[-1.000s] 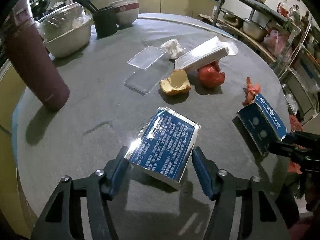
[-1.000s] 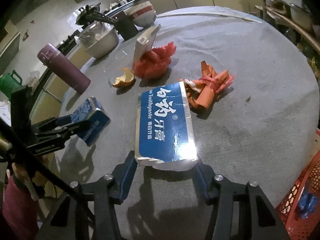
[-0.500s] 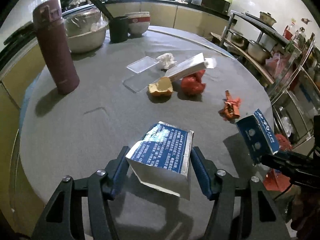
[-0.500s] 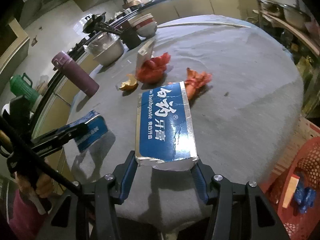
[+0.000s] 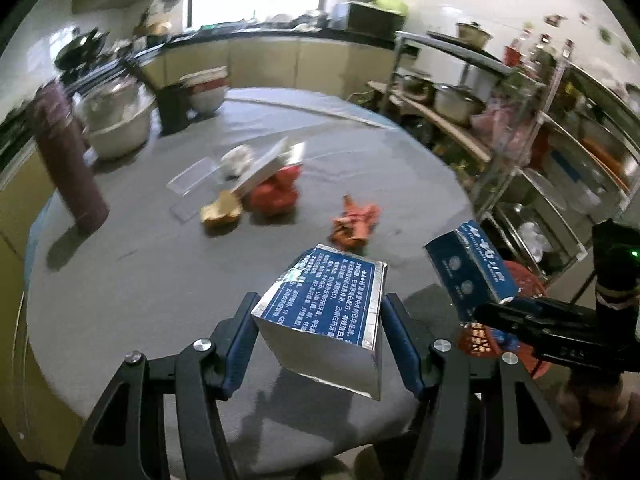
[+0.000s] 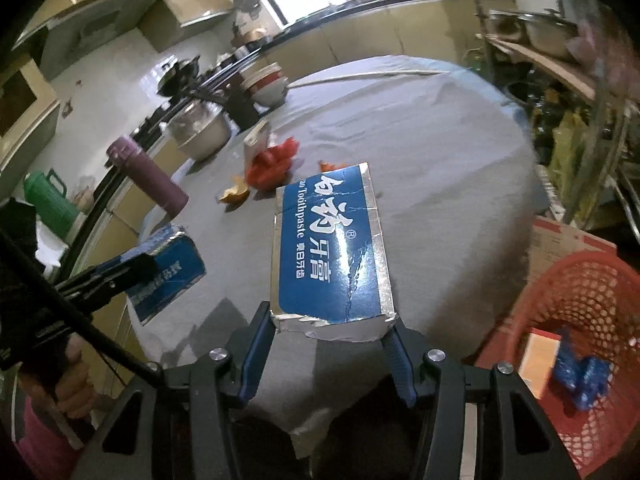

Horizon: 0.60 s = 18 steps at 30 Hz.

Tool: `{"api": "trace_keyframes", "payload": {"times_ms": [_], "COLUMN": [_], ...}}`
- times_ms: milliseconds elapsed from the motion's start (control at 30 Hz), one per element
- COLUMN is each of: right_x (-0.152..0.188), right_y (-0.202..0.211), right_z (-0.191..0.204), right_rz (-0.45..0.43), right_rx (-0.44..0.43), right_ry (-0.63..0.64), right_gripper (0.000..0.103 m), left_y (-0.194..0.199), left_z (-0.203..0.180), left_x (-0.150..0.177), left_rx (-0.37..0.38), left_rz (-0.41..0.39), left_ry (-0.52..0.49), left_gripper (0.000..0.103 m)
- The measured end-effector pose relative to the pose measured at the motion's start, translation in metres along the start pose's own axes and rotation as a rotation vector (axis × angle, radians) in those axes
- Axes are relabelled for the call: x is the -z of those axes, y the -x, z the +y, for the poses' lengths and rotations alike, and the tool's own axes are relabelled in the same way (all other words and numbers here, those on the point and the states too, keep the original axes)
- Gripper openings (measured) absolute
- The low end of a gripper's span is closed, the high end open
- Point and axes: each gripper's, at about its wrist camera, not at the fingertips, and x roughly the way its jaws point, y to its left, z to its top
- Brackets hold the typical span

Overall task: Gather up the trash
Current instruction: 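Carry both boxes to the red basket and open both tools to drop them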

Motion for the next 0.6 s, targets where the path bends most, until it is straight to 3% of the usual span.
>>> {"api": "trace_keyframes", "payload": {"times_ms": [600], "right_x": [0.033], "right_y": [0.074], "right_z": [-0.136], "right_rz": [-0.088], "right_rx": [0.129], "right_ry": [-0.28], "right_gripper": [0.056], "left_y": [-0.034], "left_z": [-0.141], "left_x": [-0.018], "left_rx": [0.167], "left_rz": [0.081], "left_ry": [-0.235], "left_gripper": [0.063]}}
